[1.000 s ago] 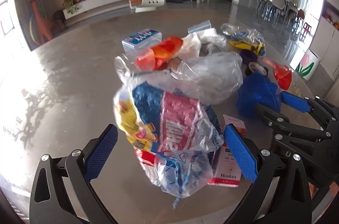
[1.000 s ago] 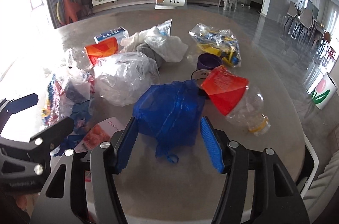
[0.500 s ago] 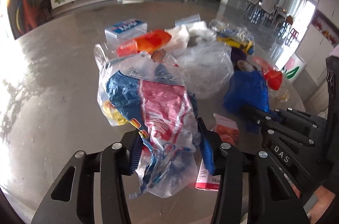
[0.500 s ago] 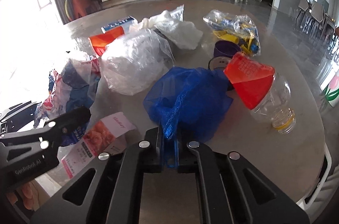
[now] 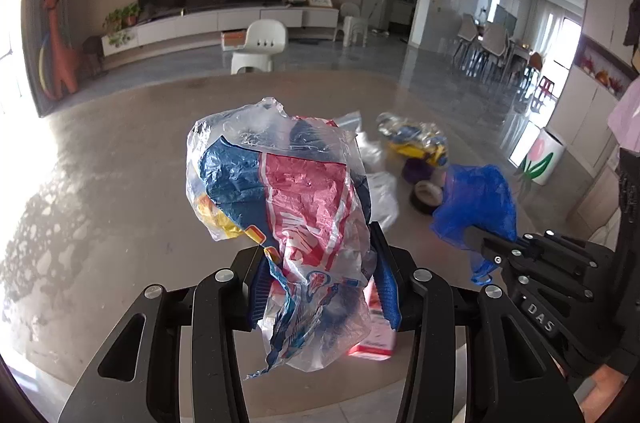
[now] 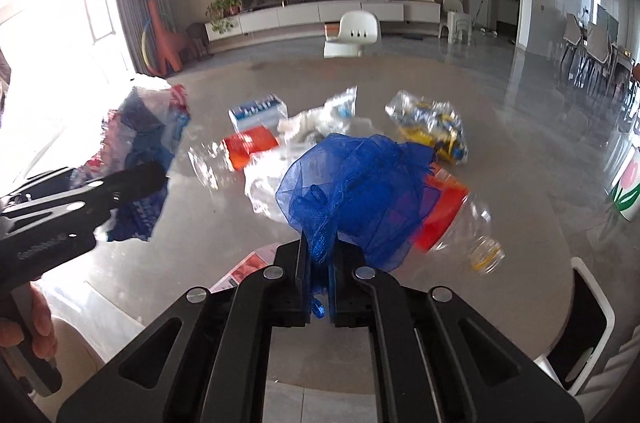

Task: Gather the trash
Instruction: 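Carry both bags to the white bin and open both tools to drop them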

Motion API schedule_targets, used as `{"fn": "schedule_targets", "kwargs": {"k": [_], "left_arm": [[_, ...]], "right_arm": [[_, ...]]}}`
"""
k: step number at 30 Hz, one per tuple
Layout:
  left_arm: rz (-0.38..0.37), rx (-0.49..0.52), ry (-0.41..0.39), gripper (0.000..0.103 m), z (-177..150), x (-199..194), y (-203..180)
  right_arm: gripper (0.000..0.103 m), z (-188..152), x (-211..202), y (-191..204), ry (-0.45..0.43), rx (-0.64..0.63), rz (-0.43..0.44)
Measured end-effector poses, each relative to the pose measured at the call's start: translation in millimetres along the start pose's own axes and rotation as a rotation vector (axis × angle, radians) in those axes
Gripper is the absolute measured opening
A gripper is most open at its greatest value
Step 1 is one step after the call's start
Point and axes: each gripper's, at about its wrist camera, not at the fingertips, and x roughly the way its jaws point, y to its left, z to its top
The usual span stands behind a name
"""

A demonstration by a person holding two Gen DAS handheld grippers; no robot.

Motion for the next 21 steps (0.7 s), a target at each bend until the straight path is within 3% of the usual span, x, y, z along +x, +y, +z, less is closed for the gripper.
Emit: {"fn": "schedule_targets", "kwargs": {"k": [6,10,18,21], "left_arm": [[-0.051,0.068,-0.025,0.044,13,-6,-42],[-0.124,0.135,-0.025,0.044,16,1,-91],[-0.342,0.274,0.059,0.044,-1,49,-232],[-0.403,0.334,0.093,0.044,-12,70,-289]], "right_arm": [[0.007,1,-43,-17,-0.056,0.017,-0.036],[0.007,-8,-70,-52,-0.074,0.042,-0.13],[0.007,-63,-109,-175,-0.021,0.169,-0.362],[0.007,-80,-113,-215,0.017,0.184,-0.404]]}}
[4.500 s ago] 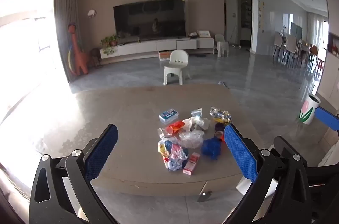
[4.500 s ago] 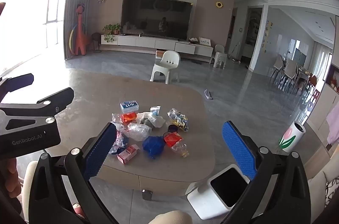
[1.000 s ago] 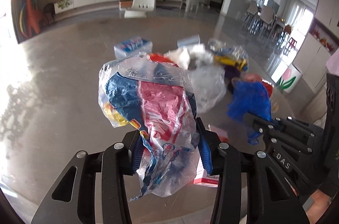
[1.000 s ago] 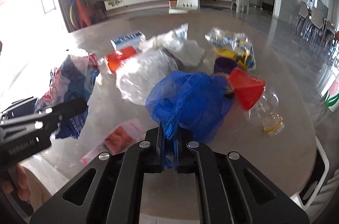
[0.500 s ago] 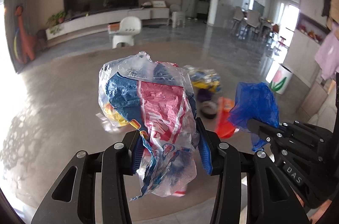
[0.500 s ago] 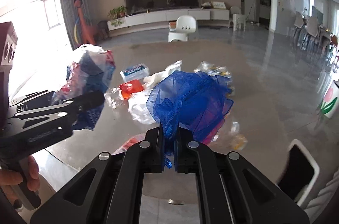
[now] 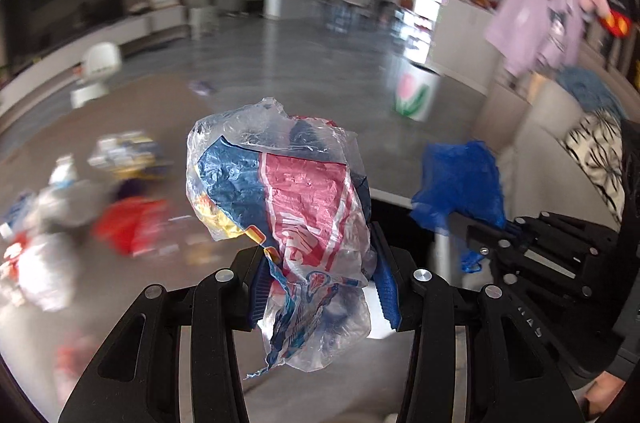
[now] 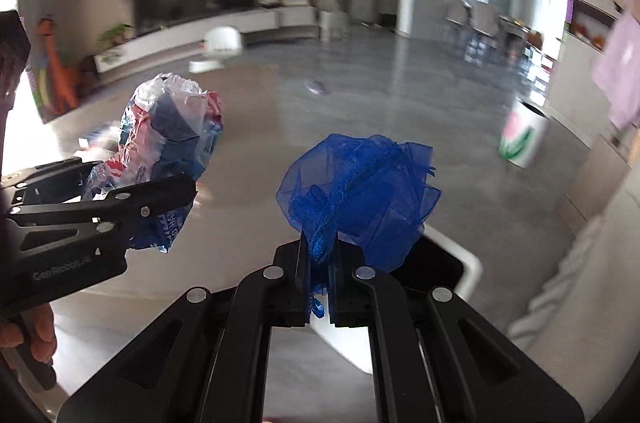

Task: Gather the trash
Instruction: 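Carry both bags to the white bin and open both tools to drop them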

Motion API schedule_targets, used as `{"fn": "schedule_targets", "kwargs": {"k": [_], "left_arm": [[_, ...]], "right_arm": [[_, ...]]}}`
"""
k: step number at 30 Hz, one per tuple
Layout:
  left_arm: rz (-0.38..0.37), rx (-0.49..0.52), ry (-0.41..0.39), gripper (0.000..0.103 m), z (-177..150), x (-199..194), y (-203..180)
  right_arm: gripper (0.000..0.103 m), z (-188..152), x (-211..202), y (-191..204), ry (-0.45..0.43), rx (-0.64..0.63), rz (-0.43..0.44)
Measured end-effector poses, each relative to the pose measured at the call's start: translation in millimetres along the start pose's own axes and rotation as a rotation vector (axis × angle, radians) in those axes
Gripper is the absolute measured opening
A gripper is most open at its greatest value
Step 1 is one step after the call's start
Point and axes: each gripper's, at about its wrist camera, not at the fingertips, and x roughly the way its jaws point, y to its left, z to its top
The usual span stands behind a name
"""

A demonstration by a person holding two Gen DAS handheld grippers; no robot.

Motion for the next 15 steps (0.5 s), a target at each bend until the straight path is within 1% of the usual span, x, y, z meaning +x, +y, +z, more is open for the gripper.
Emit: {"fn": "schedule_targets", "kwargs": {"k": [3,6,7,8,9,11,15], "left_arm": [[-0.053,0.044,0.041,0.044,11,39,-37],[-0.077,0.078,0.072,0.044,16,77,-69],[-0.081,0.083,0.082,0.044,19,87,-75],[-0.088,0.085,0.091,0.044,23,92,-79],[-0.094,0.091,0.108,0.044,26,107,-83],[-0.095,0.107,0.13,0.044,29,127,-89],[-0.093,0.118,0.163,0.045,31,143,-93]], "right_arm": [[0.007,-12,20,-29,0.036,-0.005,-0.041],[0.007,-25,49,-51,0.084,0.017,-0.032],[0.007,-31,66,-59,0.106,0.022,-0.029],[0.007,-35,71,-65,0.116,0.019,-0.025],[0.007,-38,85,-68,0.13,0.01,-0.016],[0.007,-45,94,-81,0.136,-0.001,-0.012],[0.008,-49,116,-90,0.148,-0.013,0.002]]}}
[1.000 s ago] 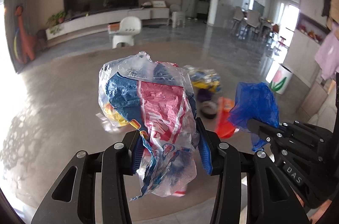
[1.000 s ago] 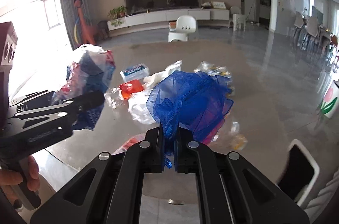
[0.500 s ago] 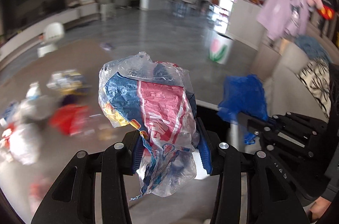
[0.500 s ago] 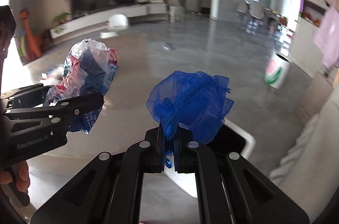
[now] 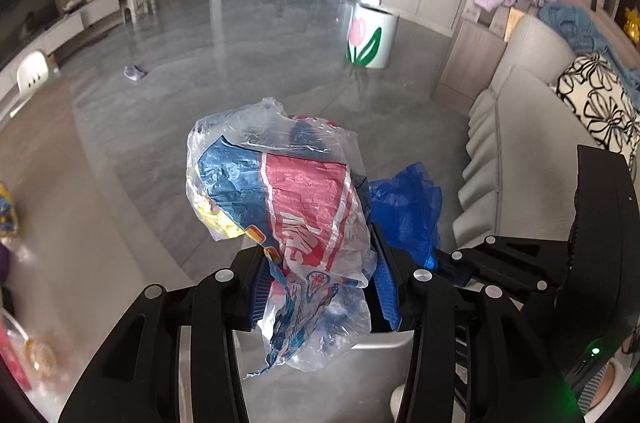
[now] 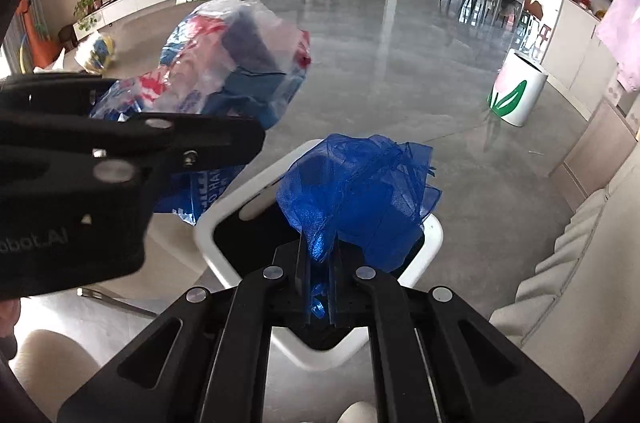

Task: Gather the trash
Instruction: 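Carry both bags to the white bin and open both tools to drop them, then grasp the pink Hankey box with the left tool while the right tool grasps the red-capped bottle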

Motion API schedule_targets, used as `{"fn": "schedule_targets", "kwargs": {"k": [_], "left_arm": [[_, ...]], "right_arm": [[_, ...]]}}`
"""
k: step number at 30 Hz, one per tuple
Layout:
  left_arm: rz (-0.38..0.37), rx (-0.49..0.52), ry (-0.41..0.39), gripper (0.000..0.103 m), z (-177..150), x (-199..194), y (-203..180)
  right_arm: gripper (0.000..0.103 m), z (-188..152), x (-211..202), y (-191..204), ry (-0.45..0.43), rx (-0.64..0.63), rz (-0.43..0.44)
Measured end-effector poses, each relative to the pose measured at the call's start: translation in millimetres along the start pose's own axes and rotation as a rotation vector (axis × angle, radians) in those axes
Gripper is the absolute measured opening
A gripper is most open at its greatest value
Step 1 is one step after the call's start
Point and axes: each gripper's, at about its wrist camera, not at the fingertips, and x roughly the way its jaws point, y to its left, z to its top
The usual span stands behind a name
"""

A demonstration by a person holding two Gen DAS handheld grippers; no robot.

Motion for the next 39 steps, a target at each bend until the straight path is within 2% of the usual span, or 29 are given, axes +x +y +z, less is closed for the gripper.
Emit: {"fn": "schedule_targets", "kwargs": {"k": [1,2,3,4,5,6,9,17,21,25,29,33,39], "left_arm": [[0.0,0.004,0.01,0.049,1,7,-1],[0.001,0.005,0.02,0.053,1,13,-1],[0.014,0.005,0.03,0.068,2,21,-3],[0.037,0.005,0.048,0.092,4,27,-5],[0.077,0.008,0.07,0.099,2,32,-4],[0.119,0.027,0.095,0.098,1,38,-5],[0.168,0.096,0.123,0.098,-1,45,-16],[0.154,0.072,0.082,0.098,3,21,-11],[0.157,0.028,0.01,0.098,4,-17,-2],[0.176,-0.036,-0.067,0.098,-2,-65,18],[0.243,-0.097,-0.127,0.098,-19,-117,46],[0.36,-0.138,-0.176,0.098,-52,-171,76],[0.472,-0.261,-0.189,0.098,-109,-228,133]], "right_arm": [[0.011,1,1,-7,0.004,-0.003,0.01],[0.025,0,5,-9,0.007,-0.011,0.021],[0.069,-3,6,-11,0.007,-0.022,0.021],[0.098,-4,8,-15,-0.003,-0.033,0.04],[0.1,-6,9,-17,-0.004,-0.044,0.059],[0.1,-7,14,-19,0.02,-0.055,0.05],[0.1,-9,25,-27,0.062,-0.075,0.023],[0.1,-8,7,-30,0.008,-0.073,0.014],[0.1,6,-23,-26,-0.038,-0.043,0.041],[0.1,21,-55,-2,-0.104,-0.076,0.041],[0.1,35,-83,30,-0.166,-0.114,0.06],[0.1,44,-98,73,-0.201,-0.176,0.115],[0.1,47,-109,158,-0.241,-0.306,0.189]]}}
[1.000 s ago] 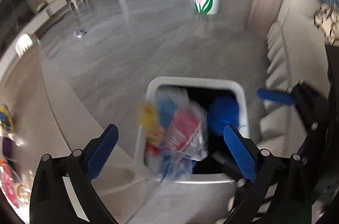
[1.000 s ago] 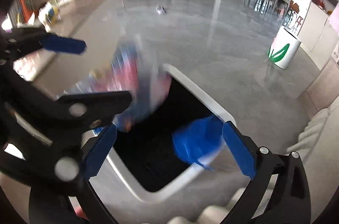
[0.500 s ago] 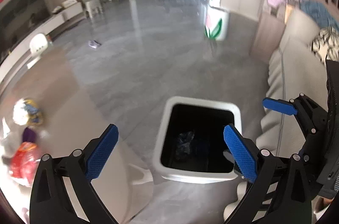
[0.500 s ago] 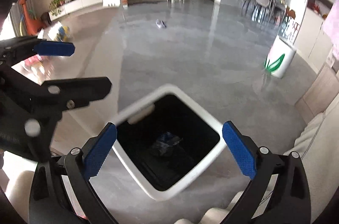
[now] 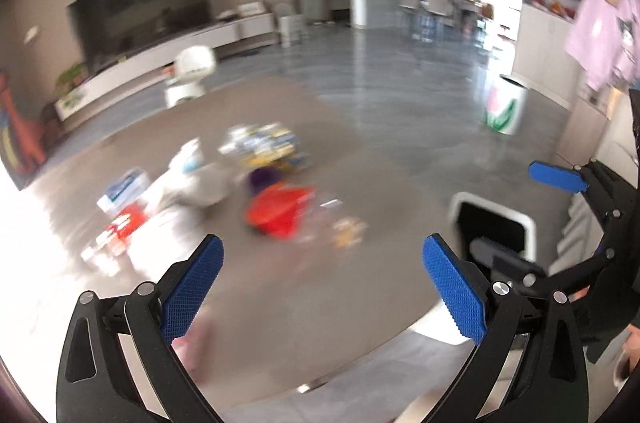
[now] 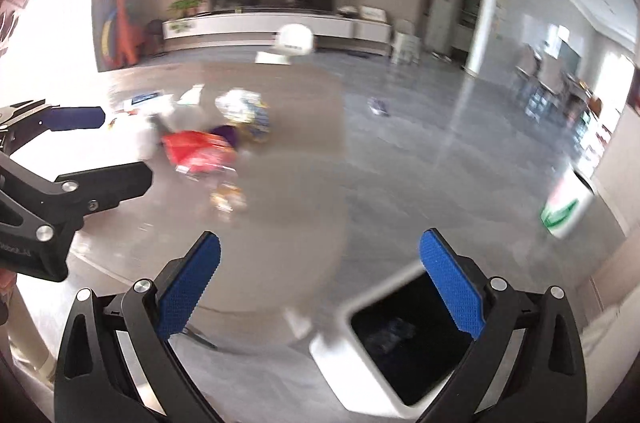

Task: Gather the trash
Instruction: 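Grasp the pink Hankey box with the left tool while the right tool grasps the red-capped bottle, then carry the box and bottle over the white bin and open both tools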

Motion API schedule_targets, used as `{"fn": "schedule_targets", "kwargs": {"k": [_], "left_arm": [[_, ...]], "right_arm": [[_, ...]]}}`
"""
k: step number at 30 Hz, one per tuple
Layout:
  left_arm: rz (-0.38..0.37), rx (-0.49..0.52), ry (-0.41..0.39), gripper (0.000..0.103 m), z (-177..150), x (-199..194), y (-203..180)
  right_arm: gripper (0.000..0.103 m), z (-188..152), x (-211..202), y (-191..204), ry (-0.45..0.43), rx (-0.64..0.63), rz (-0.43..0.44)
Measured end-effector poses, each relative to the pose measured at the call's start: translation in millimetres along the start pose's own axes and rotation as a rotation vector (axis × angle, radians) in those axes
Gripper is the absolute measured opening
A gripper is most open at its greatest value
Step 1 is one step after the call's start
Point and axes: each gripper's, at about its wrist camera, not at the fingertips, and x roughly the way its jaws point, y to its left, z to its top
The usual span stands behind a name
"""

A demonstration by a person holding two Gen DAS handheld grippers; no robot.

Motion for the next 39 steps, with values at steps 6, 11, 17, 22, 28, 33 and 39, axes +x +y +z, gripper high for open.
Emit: {"fn": "schedule_targets", "kwargs": {"k": [6,11,17,22,28,33,39], "left_arm": [[0.103,-0.073,0.059,0.098,-47,3,72],[0.118,-0.118,0.127,0.098,-73,26,103],[0.085,-0.138,0.176,0.098,-84,59,115],[0.064,-0.141,0.197,0.097,-90,79,114],[0.034,-0.114,0.162,0.094,-87,82,112],[0.008,-0.127,0.121,0.027,-85,75,119],[-0.012,-0.127,0.123,0.027,-85,66,120]], "right_arm": [[0.1,20,28,59,0.004,-0.1,0.083],[0.1,28,69,84,0.054,-0.156,0.097],[0.1,33,113,99,0.086,-0.227,0.048],[0.093,37,140,108,0.099,-0.288,-0.003],[0.055,38,156,100,0.104,-0.291,-0.104],[0.052,45,155,73,0.117,-0.162,-0.043],[0.051,44,147,73,0.097,-0.147,-0.041]]}}
